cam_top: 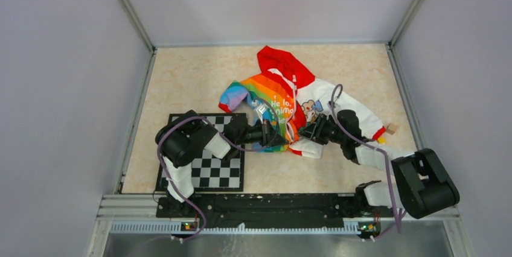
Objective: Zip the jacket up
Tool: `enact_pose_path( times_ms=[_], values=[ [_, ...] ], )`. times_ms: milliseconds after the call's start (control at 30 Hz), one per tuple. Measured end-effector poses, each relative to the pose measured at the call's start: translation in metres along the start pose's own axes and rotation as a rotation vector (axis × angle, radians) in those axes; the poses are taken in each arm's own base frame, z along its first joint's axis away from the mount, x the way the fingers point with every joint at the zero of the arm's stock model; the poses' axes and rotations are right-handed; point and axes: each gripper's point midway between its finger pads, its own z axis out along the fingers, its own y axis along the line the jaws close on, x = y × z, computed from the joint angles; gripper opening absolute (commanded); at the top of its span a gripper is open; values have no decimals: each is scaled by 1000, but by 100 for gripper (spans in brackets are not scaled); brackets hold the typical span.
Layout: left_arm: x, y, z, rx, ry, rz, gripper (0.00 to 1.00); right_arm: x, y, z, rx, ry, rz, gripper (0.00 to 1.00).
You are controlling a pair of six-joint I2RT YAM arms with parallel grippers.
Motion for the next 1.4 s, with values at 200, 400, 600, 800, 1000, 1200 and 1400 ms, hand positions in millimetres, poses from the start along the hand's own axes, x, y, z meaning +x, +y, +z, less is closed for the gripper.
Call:
enact_pose_path(
  times_ms=[200, 400, 600, 800, 1000, 1200, 1400],
  values=[
    [12, 13, -3, -68, 51, -40, 0, 2, -13, -10, 156, 90, -82, 60],
    [16, 17, -4, -83, 66, -55, 0, 15, 10, -31, 127, 141, -260, 62],
    [16, 17, -4, -86, 68, -58, 0, 43, 16, -29, 17, 213, -291, 61],
    [16, 17, -4, -86, 68, -58, 0, 64, 3, -18, -34, 235, -181, 58],
    [16, 17, -4, -85, 67, -57, 0, 62, 4, -11, -74, 164, -123, 48],
    [15, 16, -4, -78, 62, -51, 0, 45, 16, -3, -127, 82, -107, 44],
    [13, 14, -3, -71, 57, -45, 0, 46, 12, 1, -129, 74, -83, 42]
  ],
)
